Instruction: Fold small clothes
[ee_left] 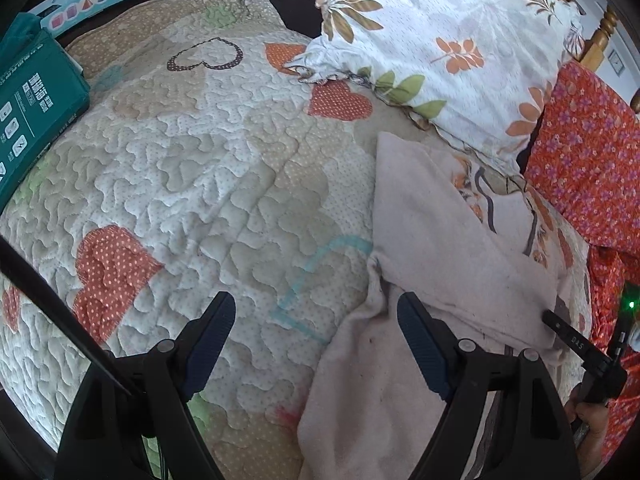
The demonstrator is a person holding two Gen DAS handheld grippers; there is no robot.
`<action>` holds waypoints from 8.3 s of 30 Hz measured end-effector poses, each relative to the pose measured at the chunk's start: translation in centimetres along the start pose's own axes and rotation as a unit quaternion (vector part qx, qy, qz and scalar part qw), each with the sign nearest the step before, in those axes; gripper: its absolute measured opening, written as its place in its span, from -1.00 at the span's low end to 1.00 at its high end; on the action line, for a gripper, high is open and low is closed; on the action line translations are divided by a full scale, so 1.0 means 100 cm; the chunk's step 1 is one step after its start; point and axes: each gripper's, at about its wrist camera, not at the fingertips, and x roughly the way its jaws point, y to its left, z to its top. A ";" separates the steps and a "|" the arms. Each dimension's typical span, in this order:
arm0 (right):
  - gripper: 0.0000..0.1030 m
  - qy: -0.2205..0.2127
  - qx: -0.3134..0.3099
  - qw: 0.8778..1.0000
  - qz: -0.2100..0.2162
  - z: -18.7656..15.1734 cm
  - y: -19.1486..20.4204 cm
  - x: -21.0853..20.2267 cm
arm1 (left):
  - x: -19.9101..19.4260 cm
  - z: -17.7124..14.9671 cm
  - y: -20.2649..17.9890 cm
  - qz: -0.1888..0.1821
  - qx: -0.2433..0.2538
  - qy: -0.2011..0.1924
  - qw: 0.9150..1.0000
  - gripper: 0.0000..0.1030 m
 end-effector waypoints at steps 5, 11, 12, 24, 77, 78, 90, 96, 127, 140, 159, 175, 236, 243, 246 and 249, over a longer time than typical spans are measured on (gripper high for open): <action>-0.55 -0.019 0.119 0.992 -0.041 -0.041 -0.099 -0.042 | 0.002 -0.012 -0.012 0.007 0.034 -0.003 0.999 0.59; -0.08 -0.024 0.145 0.989 -0.012 -0.101 -0.130 -0.082 | 0.005 -0.037 -0.024 0.025 0.088 0.001 0.996 0.59; -0.08 -0.019 0.152 0.988 -0.001 -0.113 -0.132 -0.084 | 0.005 -0.043 -0.024 0.024 0.095 0.003 0.995 0.59; 0.01 -0.018 0.140 0.989 0.043 -0.171 -0.127 -0.088 | 0.008 -0.082 -0.005 0.008 0.105 0.018 0.994 0.59; 0.55 -0.014 0.131 0.990 0.049 -0.175 -0.112 -0.081 | -0.047 -0.134 0.057 -0.081 -0.046 -0.021 0.995 0.70; 0.55 -0.014 0.125 0.991 0.043 -0.175 -0.110 -0.080 | -0.047 -0.134 0.058 -0.079 -0.047 -0.021 0.996 0.70; 0.66 -0.010 0.078 0.997 -0.001 -0.175 -0.093 -0.076 | -0.044 -0.136 0.057 -0.074 -0.050 -0.016 0.996 0.70; 0.80 -0.008 0.058 0.998 -0.008 -0.175 -0.085 -0.072 | -0.042 -0.136 0.058 -0.074 -0.052 -0.016 0.996 0.70; 0.90 -0.011 0.031 0.999 -0.029 -0.178 -0.072 -0.068 | -0.038 -0.138 0.055 -0.065 -0.042 -0.015 0.997 0.70; 0.89 -0.019 0.068 0.998 -0.002 -0.175 -0.084 -0.079 | -0.041 -0.134 0.062 -0.090 -0.066 -0.012 0.994 0.71; 0.22 -0.023 0.235 0.961 0.147 -0.210 -0.160 -0.106 | -0.032 -0.151 0.051 -0.236 -0.074 0.062 0.967 0.71; 0.23 0.024 0.281 0.901 0.329 -0.253 -0.136 -0.092 | -0.031 -0.178 0.056 -0.325 -0.107 0.113 0.933 0.71; -0.83 -0.008 0.163 0.943 0.290 -0.262 -0.083 -0.173 | -0.115 -0.159 0.011 -0.223 -0.002 0.026 0.975 -0.82; -0.83 -0.025 0.144 0.952 0.268 -0.198 -0.076 -0.163 | -0.089 -0.100 -0.016 -0.208 0.004 0.019 0.978 -0.82; -0.82 -0.021 0.152 0.951 0.268 -0.174 -0.079 -0.153 | -0.073 -0.078 -0.025 -0.203 -0.006 0.023 0.979 -0.82; -0.82 -0.013 0.159 0.952 0.262 -0.149 -0.082 -0.139 | -0.059 -0.060 -0.033 -0.198 -0.009 0.021 0.980 -0.82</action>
